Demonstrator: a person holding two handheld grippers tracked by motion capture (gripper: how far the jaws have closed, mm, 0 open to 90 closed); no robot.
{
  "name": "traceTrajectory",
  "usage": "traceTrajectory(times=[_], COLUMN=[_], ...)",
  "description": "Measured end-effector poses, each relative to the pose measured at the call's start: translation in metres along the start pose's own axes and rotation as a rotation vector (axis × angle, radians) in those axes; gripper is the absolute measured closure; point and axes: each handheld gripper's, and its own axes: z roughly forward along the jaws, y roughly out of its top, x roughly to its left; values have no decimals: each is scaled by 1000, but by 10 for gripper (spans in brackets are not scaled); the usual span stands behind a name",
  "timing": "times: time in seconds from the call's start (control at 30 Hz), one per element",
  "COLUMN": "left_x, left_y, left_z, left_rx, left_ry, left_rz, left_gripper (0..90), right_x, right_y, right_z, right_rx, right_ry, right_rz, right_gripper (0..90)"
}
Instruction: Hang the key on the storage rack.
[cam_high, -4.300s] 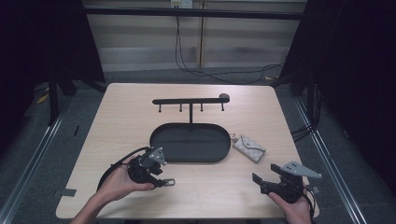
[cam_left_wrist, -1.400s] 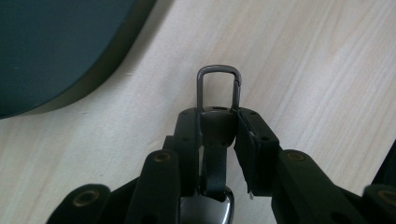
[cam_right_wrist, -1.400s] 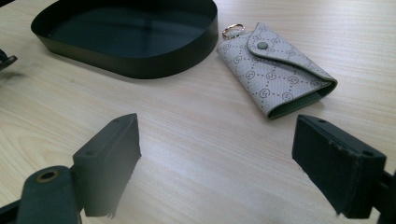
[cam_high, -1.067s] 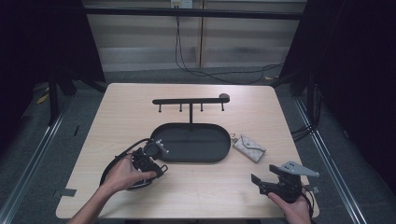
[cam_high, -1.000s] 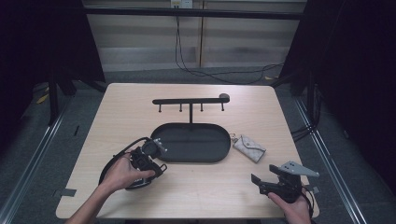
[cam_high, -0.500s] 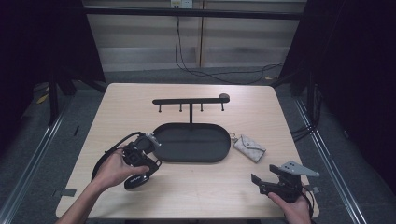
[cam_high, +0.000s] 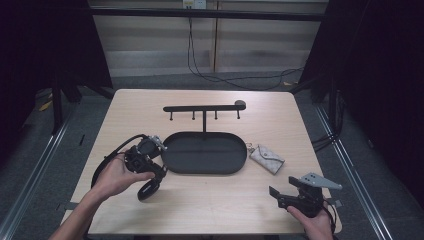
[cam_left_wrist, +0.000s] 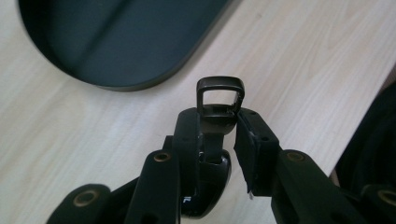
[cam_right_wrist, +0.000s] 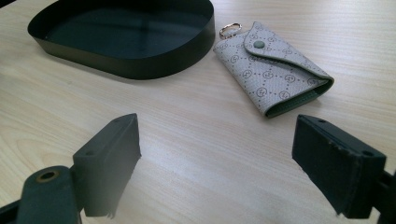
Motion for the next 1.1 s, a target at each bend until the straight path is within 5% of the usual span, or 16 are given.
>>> traceTrajectory(times=[1.1], left_x=[9], left_y=[9], left_z=[-48], left_rx=[7], left_ry=[59], left_rz=[-18], left_gripper=[709], right_x=[-1], right_y=[0], right_z=[0], right_rx=[4], right_ry=[-1], right_rz=[6], right_gripper=[152])
